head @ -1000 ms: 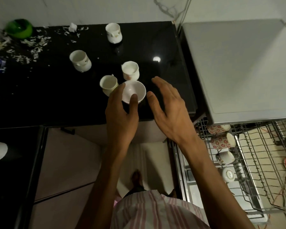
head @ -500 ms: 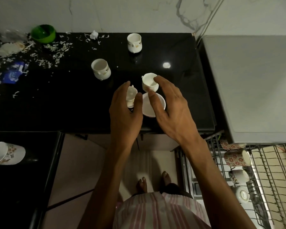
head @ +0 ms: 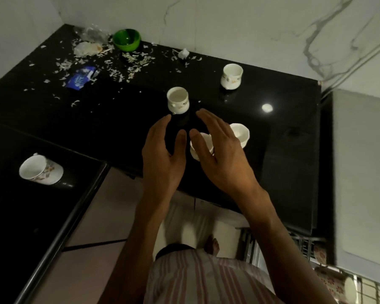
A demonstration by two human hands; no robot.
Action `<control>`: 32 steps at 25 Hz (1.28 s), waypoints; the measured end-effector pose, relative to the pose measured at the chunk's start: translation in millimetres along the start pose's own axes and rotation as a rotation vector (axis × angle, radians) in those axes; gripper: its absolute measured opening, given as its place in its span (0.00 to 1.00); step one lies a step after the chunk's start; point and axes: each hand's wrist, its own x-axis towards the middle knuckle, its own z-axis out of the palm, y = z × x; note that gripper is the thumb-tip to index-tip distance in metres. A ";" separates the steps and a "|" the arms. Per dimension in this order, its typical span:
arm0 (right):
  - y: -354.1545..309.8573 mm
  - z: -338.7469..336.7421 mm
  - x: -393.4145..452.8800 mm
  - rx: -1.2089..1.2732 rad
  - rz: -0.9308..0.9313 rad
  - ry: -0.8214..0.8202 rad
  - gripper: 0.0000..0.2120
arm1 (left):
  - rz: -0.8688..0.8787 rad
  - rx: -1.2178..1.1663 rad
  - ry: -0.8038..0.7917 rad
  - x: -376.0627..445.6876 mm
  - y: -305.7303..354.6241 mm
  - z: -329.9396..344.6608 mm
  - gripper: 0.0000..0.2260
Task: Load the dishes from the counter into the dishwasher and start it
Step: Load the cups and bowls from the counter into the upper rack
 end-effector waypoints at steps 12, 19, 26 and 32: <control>-54.7 112.9 57.8 0.002 -0.157 -0.153 0.24 | -0.113 0.062 0.155 43.5 -64.1 -98.7 0.20; -90.6 192.3 66.0 -0.019 -0.173 -0.337 0.26 | -0.182 0.074 0.287 43.8 -124.9 -160.7 0.19; -111.6 268.5 59.6 -0.075 -0.194 -0.544 0.23 | -0.274 0.188 0.419 28.9 -193.6 -195.3 0.21; -109.4 332.9 67.9 0.102 0.029 -0.732 0.21 | -0.472 0.029 0.336 33.5 -238.4 -206.5 0.33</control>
